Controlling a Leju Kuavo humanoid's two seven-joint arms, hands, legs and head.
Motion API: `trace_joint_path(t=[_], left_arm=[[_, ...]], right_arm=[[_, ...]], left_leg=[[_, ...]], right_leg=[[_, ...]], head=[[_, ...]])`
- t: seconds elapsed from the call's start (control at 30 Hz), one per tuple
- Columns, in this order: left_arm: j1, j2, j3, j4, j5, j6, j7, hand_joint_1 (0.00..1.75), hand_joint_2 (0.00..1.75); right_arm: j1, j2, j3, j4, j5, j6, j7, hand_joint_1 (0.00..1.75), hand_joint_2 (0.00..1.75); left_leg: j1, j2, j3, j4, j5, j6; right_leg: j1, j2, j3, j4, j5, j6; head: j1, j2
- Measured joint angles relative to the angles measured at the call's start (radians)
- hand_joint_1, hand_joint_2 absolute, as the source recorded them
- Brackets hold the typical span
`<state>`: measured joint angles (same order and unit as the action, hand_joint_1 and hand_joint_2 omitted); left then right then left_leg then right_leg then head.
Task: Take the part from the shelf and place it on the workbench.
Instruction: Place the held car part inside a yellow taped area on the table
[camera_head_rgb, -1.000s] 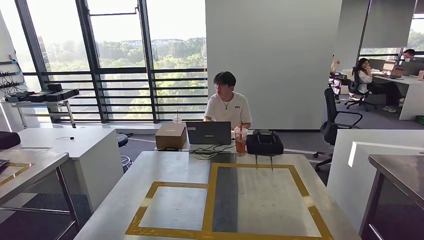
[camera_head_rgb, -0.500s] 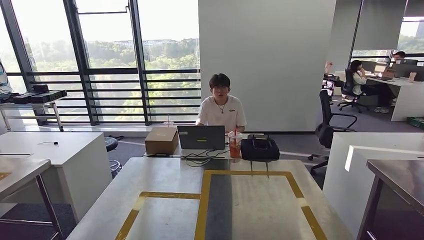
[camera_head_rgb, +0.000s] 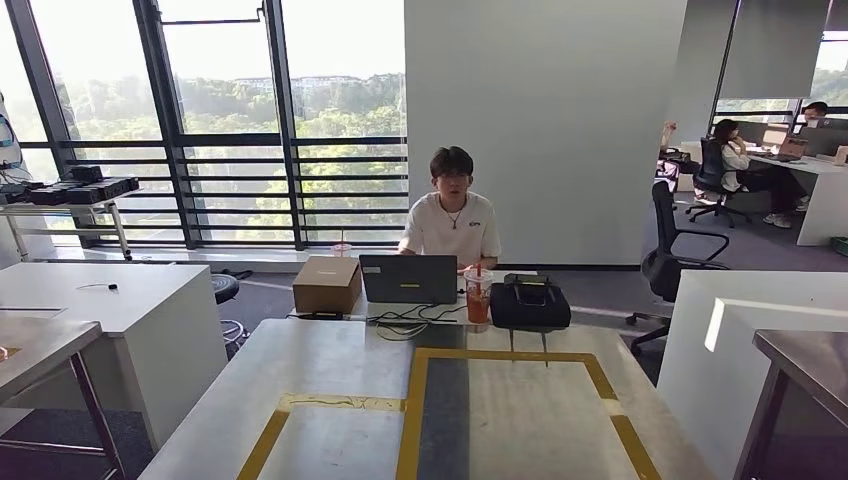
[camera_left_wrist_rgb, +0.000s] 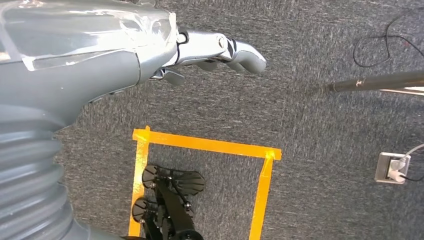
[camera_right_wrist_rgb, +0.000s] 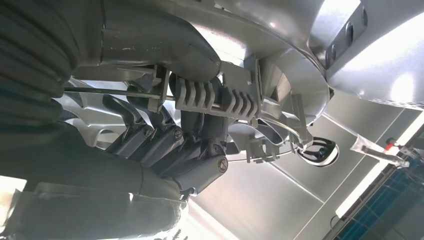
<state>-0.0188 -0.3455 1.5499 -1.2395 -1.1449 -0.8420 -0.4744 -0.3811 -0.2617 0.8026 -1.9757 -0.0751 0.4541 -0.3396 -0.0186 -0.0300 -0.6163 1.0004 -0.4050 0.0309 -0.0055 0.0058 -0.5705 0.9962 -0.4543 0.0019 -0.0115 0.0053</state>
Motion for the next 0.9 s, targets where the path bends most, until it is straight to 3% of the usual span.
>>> trace_joint_path(t=[0.07,0.1,0.17,0.2,0.23,0.27,0.3,0.33,0.4,0.47,0.57,0.63,0.7,0.73,0.77,0.83,0.9], left_arm=[[0.001,0.001,0.000,0.000,0.002,0.000,0.003,0.00,1.75],[0.001,0.001,0.000,0.000,0.002,-0.001,0.005,0.00,1.75],[0.001,0.002,0.000,0.000,0.003,-0.002,0.007,0.00,1.75],[0.001,0.002,0.000,0.000,0.002,-0.001,0.008,0.00,1.75],[0.001,0.001,0.000,0.000,0.002,0.000,0.008,0.00,1.75],[0.001,0.001,0.000,0.000,0.002,0.001,0.008,0.00,1.75],[0.001,0.002,0.000,0.000,0.002,0.002,0.008,0.00,1.75],[0.001,0.002,0.000,0.000,0.002,0.002,0.008,0.00,1.75],[0.001,0.002,0.000,0.000,0.002,0.002,0.008,0.00,1.75],[0.002,0.002,0.000,0.000,0.003,0.003,0.008,0.00,1.75],[0.003,0.001,0.000,0.000,0.003,0.004,0.007,0.00,1.75],[0.003,0.000,0.000,-0.001,0.002,0.004,0.006,0.00,1.75],[0.003,0.000,0.000,-0.001,0.001,0.004,0.005,0.00,1.75],[0.003,0.000,0.000,-0.001,0.000,0.004,0.004,0.00,1.75],[0.003,0.000,0.000,-0.001,0.000,0.004,0.003,0.00,1.75],[0.003,-0.001,0.000,0.000,-0.002,0.004,0.000,0.00,1.75],[0.003,-0.001,-0.001,0.000,-0.006,0.006,-0.003,0.00,1.75]], right_arm=[[-0.001,0.001,0.000,0.000,0.000,0.000,0.000,1.68,1.75],[-0.001,0.002,0.000,0.000,0.000,0.001,-0.001,1.68,1.75],[-0.001,0.003,0.000,0.000,0.002,0.000,-0.002,1.68,1.75],[-0.001,0.004,0.000,0.000,0.006,-0.001,-0.003,1.68,1.75],[0.000,0.005,0.001,0.000,0.013,-0.004,-0.005,1.68,1.75],[0.000,0.006,0.001,0.000,0.021,-0.008,-0.006,1.68,1.75],[0.000,0.007,0.001,-0.001,0.032,-0.014,-0.008,1.68,1.75],[0.000,0.010,0.001,-0.002,0.043,-0.020,-0.009,1.68,1.75],[0.000,0.015,0.000,-0.006,0.066,-0.035,-0.009,1.68,1.75],[-0.001,0.019,-0.003,-0.013,0.097,-0.058,-0.009,1.68,1.75],[-0.002,0.022,-0.015,-0.026,0.149,-0.096,-0.010,1.68,1.75],[-0.004,0.021,-0.026,-0.033,0.167,-0.110,-0.010,1.68,1.75],[-0.004,0.020,-0.036,-0.036,0.180,-0.118,-0.010,1.68,1.75],[-0.003,0.019,-0.040,-0.036,0.190,-0.123,-0.010,1.68,1.75],[-0.003,0.018,-0.045,-0.037,0.201,-0.129,-0.010,1.68,1.75],[-0.003,0.012,-0.065,-0.042,0.212,-0.138,-0.012,1.68,1.75],[-0.004,0.004,-0.096,-0.049,0.206,-0.135,-0.018,1.68,1.75]], left_leg=[[0.003,0.007,-0.013,0.030,-0.022,-0.012],[0.007,0.011,-0.032,0.072,-0.048,-0.020],[0.018,0.020,-0.096,0.208,-0.111,-0.035],[0.024,0.023,-0.128,0.271,-0.133,-0.040],[0.030,0.025,-0.145,0.302,-0.136,-0.044],[0.034,0.027,-0.141,0.290,-0.119,-0.047],[0.038,0.028,-0.115,0.236,-0.086,-0.048],[0.040,0.029,-0.075,0.158,-0.049,-0.048],[0.038,0.029,-0.008,0.034,-0.011,-0.045],[0.030,0.027,0.010,0.007,-0.017,-0.037],[0.030,0.024,0.020,-0.006,-0.012,-0.014],[0.031,0.024,0.028,-0.017,-0.009,-0.001],[0.027,0.024,0.028,-0.017,-0.011,0.005],[0.024,0.024,0.028,-0.017,-0.012,0.006],[0.022,0.023,0.030,-0.017,-0.013,0.007],[0.019,0.019,0.034,-0.016,-0.015,0.007],[0.014,0.015,0.036,-0.012,-0.019,0.002]], right_leg=[[-0.007,-0.001,0.005,-0.003,0.001,-0.011],[-0.011,-0.001,0.009,-0.005,0.000,-0.015],[-0.011,-0.003,0.013,-0.005,-0.003,-0.020],[-0.011,-0.003,0.014,-0.005,-0.004,-0.021],[-0.011,-0.003,0.015,-0.004,-0.006,-0.020],[-0.012,-0.002,0.017,-0.004,-0.008,-0.019],[-0.013,-0.002,0.021,-0.004,-0.010,-0.017],[-0.015,-0.001,0.026,-0.004,-0.013,-0.013],[-0.013,0.000,0.031,-0.004,-0.019,-0.004],[-0.012,0.000,0.031,-0.005,-0.022,0.007],[-0.014,-0.003,0.027,0.008,-0.035,0.021],[-0.013,-0.004,-0.020,0.103,-0.079,0.015],[-0.012,-0.004,-0.099,0.251,-0.132,0.009],[-0.012,-0.004,-0.126,0.295,-0.141,0.011],[-0.012,-0.004,-0.133,0.299,-0.134,0.016],[-0.011,-0.005,-0.083,0.182,-0.075,0.027],[-0.008,-0.005,-0.017,0.040,-0.019,0.025]], head=[[-0.001,0.000],[-0.002,0.000],[-0.004,0.000],[-0.004,0.000],[-0.004,0.000],[-0.004,0.000],[-0.004,0.000],[-0.004,0.000],[-0.004,0.000],[-0.003,0.000],[-0.003,0.000],[-0.001,0.000],[0.000,0.000],[0.000,0.000],[0.000,0.000],[0.001,0.000],[0.001,0.000]])
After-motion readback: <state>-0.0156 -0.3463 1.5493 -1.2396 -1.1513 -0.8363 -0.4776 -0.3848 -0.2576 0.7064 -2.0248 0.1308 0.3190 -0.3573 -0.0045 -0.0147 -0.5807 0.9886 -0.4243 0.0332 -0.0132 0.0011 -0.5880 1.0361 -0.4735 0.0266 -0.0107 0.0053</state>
